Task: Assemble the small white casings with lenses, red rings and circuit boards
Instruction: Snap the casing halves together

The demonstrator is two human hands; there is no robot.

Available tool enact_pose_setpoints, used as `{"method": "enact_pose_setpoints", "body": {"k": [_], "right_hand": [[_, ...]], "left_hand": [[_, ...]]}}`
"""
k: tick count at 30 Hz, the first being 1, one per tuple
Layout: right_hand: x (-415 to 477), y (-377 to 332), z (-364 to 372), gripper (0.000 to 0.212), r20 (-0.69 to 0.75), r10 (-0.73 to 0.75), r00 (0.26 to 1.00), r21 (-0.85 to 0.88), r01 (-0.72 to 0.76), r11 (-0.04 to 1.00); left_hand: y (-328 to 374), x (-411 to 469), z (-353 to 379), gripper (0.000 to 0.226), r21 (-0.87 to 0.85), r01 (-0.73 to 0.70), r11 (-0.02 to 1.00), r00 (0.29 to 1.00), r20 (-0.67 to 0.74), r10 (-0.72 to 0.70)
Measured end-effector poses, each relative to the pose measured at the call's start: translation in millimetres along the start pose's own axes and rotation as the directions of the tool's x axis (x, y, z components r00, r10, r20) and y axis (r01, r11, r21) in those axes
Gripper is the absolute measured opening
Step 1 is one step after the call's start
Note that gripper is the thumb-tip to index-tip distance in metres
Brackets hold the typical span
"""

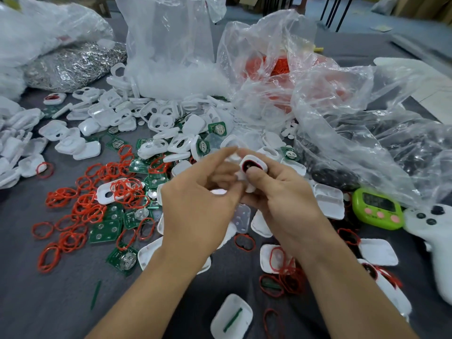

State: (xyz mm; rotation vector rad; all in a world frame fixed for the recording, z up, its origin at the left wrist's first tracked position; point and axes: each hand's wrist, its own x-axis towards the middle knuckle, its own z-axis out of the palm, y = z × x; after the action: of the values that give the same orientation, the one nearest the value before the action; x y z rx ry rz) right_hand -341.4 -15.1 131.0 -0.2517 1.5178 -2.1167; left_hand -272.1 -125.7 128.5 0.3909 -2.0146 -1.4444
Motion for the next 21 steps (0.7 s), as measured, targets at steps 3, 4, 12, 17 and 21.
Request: {"method": "enact_pose_setpoints", "body": {"k": [3,4,12,17,21], "right_hand": [[-1,-8,-9,0.015,-0.011,0.031,0.999,-0.066,-0.032,0.997],[-2,-9,-10,0.008,-0.012,0.028,1.0,-0.087,-0.029,0.996],[-4,-13,-9,0.023,0.028,0.098,0.995,0.073,-0.1,0.992],[-6,-12,-7,0.03,0.0,0.073,0.997,-0.015,-0.073,0.997],[-7,-9,-4,0.026,-0.004,0.081,0.997,-0.02,-0.081,0.997]], "left_hand": [[-3,10,-5,0.052,0.008,0.056,0.998,0.998,-0.034,-0.055],[-3,12,-6,0.05,-0.006,0.078,0.997,0.997,-0.019,-0.078],[-7,16,-3,0.034,-0.199,0.278,0.94,0.945,0.234,-0.23],[-3,14,-3,0.032,-0.274,0.304,0.912,0.927,0.306,-0.216],[-3,14,-2,0.038,-0.266,0.305,0.915,0.928,0.297,-0.223]]}}
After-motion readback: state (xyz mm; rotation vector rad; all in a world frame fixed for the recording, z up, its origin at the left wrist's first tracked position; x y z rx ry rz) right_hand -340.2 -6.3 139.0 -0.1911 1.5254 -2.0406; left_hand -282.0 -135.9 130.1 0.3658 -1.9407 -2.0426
